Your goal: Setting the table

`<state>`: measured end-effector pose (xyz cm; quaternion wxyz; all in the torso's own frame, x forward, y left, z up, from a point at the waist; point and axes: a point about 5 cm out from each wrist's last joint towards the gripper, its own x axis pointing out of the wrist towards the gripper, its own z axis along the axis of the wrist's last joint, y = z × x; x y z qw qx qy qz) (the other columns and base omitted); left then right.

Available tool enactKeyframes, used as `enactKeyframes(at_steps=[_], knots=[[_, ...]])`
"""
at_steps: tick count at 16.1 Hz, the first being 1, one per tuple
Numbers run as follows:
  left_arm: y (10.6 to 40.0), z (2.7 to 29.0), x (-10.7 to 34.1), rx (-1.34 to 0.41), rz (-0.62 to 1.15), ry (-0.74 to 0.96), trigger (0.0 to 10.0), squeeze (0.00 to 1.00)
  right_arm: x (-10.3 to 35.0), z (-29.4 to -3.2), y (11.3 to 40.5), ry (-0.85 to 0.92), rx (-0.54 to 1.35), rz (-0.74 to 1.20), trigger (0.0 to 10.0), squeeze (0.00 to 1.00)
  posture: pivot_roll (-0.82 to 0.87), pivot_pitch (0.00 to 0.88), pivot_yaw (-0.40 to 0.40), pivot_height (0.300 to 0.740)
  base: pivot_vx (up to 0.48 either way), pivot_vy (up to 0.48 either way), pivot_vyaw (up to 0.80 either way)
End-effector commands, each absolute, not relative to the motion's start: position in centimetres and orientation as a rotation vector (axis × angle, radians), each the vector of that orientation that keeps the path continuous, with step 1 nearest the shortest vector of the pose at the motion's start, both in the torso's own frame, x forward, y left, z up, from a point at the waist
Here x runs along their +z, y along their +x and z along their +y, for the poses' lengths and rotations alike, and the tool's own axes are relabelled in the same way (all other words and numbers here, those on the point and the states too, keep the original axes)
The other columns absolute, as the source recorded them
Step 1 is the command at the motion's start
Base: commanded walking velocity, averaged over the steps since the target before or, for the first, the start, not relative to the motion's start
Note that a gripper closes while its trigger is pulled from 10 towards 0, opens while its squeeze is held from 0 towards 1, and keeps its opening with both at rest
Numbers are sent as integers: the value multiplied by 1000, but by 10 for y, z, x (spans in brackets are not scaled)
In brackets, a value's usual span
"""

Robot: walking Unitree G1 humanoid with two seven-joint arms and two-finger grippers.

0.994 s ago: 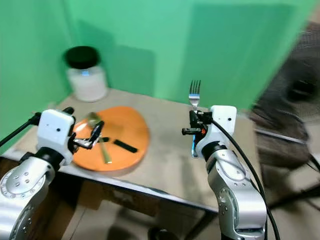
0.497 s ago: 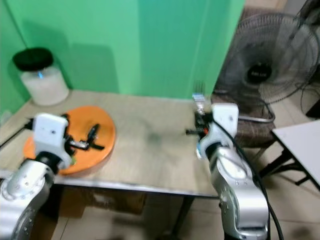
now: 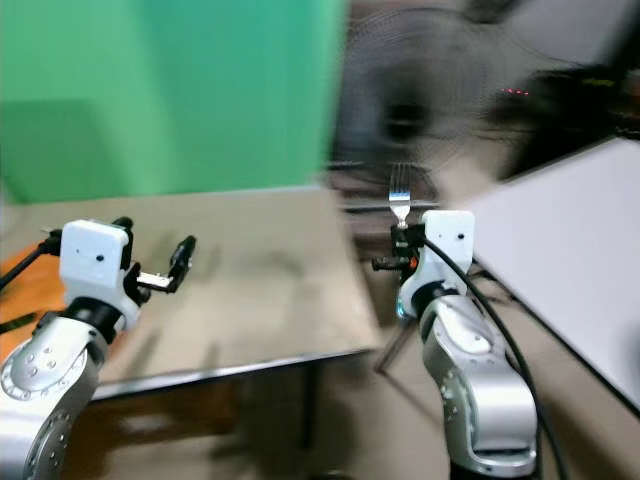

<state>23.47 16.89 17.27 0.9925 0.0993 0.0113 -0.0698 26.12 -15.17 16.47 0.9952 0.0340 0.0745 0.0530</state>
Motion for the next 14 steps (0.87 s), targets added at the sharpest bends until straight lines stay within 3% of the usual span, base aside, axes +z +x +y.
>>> enactKeyframes(at_steps=[1, 14], knots=[[236, 168, 173, -134, 20, 208, 10000, 0, 167, -152, 262, 63, 98, 143, 10000, 0, -63, 31, -43, 740, 0, -360, -756], [240, 168, 172, -148, 8, 226, 10000, 0, 165, -156, 261, 62, 64, 148, 10000, 0, -70, 5, -41, 740, 0, -360, -729]])
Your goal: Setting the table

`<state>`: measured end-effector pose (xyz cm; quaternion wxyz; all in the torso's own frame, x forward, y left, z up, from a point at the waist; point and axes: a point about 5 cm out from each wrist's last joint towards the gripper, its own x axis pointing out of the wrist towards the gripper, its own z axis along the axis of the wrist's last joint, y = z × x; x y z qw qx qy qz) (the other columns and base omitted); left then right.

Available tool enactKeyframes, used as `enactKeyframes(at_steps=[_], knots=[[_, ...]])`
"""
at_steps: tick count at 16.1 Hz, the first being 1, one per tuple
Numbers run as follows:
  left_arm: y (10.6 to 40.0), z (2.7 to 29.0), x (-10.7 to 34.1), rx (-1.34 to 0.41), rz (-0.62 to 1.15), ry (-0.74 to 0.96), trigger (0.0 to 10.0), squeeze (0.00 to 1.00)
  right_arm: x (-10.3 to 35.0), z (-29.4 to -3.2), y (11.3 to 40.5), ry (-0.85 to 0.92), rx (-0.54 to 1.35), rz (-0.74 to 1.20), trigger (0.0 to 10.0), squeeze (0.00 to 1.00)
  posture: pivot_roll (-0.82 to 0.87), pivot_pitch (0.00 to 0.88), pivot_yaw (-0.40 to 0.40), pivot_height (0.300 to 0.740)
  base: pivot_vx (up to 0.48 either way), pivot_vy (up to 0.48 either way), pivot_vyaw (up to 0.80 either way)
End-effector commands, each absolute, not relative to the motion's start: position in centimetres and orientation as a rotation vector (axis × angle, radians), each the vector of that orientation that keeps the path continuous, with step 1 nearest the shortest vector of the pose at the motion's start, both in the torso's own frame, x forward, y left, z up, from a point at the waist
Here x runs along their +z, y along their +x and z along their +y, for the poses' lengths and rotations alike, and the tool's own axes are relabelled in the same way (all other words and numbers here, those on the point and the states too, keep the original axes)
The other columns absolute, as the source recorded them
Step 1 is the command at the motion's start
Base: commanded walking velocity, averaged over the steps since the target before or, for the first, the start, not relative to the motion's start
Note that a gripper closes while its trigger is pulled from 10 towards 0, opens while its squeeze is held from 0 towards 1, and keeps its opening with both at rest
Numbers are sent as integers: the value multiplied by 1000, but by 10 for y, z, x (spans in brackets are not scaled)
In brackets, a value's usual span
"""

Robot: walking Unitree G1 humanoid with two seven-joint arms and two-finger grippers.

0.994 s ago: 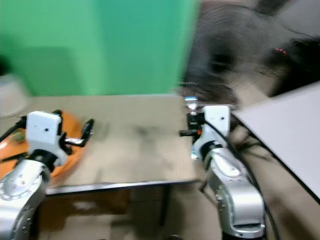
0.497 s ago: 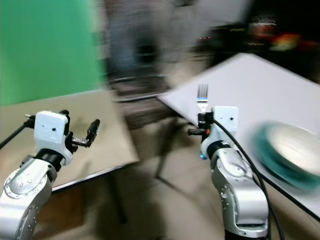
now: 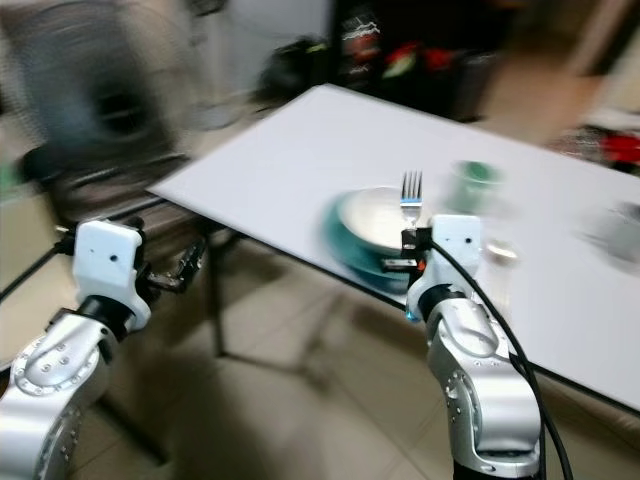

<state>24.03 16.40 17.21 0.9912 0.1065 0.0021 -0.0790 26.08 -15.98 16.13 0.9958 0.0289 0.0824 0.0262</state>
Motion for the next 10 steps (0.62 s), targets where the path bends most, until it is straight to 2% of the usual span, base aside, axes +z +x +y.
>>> enactKeyframes(at_steps=[1, 10], knots=[[241, 167, 172, -152, 7, 229, 10000, 0, 165, -156, 261, 62, 63, 149, 10000, 0, -70, 2, -39, 740, 0, -360, -675], [245, 167, 171, -172, 4, 236, 10000, 0, 164, -156, 260, 68, 46, 154, 10000, 0, -79, 0, -24, 740, 0, -356, -667]])
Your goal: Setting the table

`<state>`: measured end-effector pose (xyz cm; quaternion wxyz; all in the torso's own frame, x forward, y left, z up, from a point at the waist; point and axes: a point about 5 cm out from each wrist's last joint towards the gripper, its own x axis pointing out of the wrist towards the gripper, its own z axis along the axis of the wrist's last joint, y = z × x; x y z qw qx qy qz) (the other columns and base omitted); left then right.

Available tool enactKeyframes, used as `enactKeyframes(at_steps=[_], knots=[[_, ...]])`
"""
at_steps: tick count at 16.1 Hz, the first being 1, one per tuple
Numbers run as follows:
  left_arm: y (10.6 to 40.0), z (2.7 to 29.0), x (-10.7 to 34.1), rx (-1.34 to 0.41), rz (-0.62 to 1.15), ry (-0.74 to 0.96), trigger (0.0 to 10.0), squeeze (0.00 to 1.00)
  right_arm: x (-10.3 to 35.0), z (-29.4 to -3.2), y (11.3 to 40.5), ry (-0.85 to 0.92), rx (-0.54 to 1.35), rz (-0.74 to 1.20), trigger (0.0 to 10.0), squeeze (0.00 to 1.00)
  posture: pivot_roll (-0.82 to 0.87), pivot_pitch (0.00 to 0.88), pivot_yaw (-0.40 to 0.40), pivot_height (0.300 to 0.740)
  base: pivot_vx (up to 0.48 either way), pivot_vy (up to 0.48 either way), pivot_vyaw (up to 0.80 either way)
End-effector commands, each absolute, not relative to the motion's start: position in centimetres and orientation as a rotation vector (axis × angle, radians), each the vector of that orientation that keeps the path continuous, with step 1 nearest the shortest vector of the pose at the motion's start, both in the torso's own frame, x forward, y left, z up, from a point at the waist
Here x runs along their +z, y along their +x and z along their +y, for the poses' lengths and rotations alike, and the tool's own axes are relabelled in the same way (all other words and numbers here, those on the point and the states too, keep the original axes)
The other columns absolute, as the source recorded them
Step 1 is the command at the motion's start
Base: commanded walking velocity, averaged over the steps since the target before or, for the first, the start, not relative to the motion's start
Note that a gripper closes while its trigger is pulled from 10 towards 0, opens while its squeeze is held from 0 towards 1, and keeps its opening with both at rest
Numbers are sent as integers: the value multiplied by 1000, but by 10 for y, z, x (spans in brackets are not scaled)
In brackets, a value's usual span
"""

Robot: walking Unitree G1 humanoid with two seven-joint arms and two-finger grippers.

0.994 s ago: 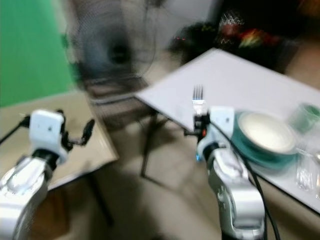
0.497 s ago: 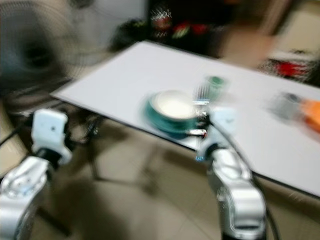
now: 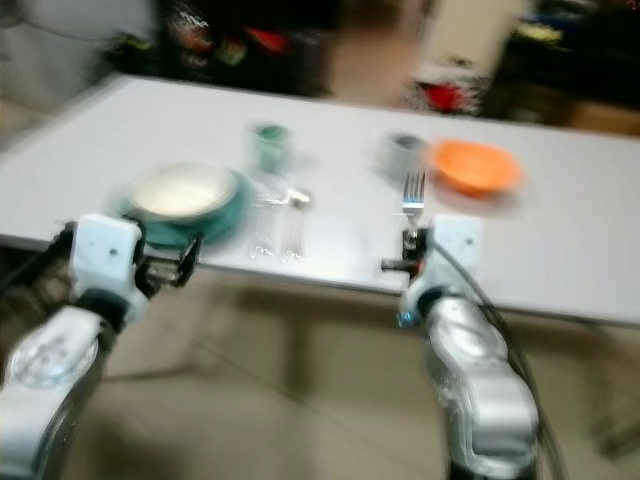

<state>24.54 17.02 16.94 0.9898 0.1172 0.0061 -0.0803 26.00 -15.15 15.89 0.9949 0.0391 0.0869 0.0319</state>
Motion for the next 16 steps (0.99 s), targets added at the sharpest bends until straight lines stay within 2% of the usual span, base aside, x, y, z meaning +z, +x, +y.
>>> enactKeyframes(at_steps=[1, 2, 8, 16], knots=[[245, 166, 170, -170, 7, 232, 10000, 0, 164, -157, 261, 65, 44, 155, 10000, 0, -80, 0, -24, 740, 0, 0, -631], [245, 166, 170, -165, 13, 228, 10000, 0, 164, -157, 261, 63, 42, 156, 10000, 0, -80, 0, -23, 740, 0, 0, -619], [249, 167, 169, -159, 7, 174, 10000, 0, 163, -155, 267, -38, 109, 180, 10000, 0, -81, 0, -22, 740, 0, 0, 0], [247, 168, 169, -168, 13, 164, 10000, 0, 154, -143, 276, -95, 206, 258, 10000, 0, -75, 1, -31, 740, 308, 0, 0]])
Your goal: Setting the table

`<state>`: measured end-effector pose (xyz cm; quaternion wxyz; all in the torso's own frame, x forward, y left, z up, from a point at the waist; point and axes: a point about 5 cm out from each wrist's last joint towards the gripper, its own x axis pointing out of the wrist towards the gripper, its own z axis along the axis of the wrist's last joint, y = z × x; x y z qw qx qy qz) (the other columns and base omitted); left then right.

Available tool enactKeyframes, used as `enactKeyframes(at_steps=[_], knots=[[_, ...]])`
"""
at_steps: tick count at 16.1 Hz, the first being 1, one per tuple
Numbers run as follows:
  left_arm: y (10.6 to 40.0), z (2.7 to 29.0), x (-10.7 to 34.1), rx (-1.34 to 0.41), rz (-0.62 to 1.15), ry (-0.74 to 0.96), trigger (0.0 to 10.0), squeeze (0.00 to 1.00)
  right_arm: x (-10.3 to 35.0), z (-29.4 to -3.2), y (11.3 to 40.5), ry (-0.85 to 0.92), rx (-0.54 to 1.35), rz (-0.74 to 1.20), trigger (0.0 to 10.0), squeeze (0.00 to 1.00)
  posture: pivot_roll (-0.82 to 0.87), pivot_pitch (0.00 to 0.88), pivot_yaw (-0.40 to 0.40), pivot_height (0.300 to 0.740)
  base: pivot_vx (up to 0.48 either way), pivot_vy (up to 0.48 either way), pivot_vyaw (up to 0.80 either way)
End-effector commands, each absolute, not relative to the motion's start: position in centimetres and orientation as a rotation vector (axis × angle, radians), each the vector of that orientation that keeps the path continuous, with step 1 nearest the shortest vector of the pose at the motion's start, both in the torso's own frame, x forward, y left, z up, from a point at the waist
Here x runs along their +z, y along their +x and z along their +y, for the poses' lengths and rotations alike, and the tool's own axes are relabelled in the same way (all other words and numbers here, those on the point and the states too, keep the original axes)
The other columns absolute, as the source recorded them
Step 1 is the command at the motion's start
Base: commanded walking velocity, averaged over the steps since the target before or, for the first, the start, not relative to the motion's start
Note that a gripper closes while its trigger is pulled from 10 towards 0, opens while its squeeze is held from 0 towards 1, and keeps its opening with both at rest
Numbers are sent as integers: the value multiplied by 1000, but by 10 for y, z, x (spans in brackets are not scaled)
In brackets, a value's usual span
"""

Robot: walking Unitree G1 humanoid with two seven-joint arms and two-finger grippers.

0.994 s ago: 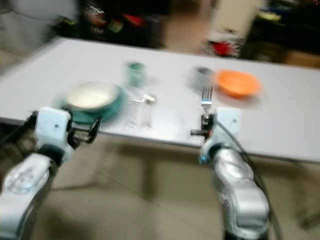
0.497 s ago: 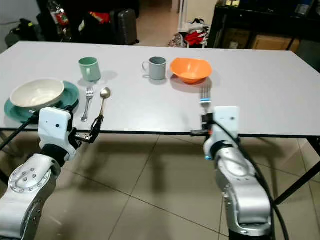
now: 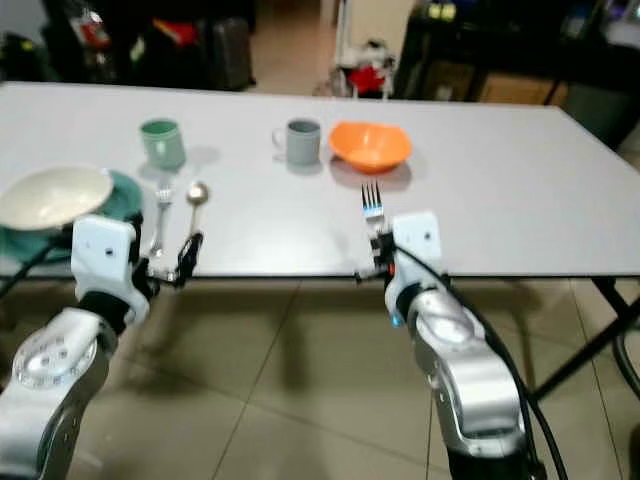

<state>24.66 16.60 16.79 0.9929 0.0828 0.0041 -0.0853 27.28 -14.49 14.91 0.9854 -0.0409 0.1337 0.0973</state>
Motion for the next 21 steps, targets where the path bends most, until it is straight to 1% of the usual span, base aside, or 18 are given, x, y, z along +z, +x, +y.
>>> enactKeyframes(at_steps=[1, 14, 21], knots=[[246, 168, 169, -168, 13, 164, 10000, 0, 155, -143, 278, -94, 204, 257, 10000, 0, -74, 1, -33, 740, 337, 0, 0], [246, 170, 170, -175, 18, 168, 10000, 0, 152, -141, 275, -56, 194, 259, 10000, 0, -71, 20, -21, 740, 337, 0, 0], [245, 169, 170, -174, 19, 158, 10000, 0, 152, -141, 275, -46, 199, 255, 10000, 0, -73, 22, -28, 740, 345, 0, 0]])
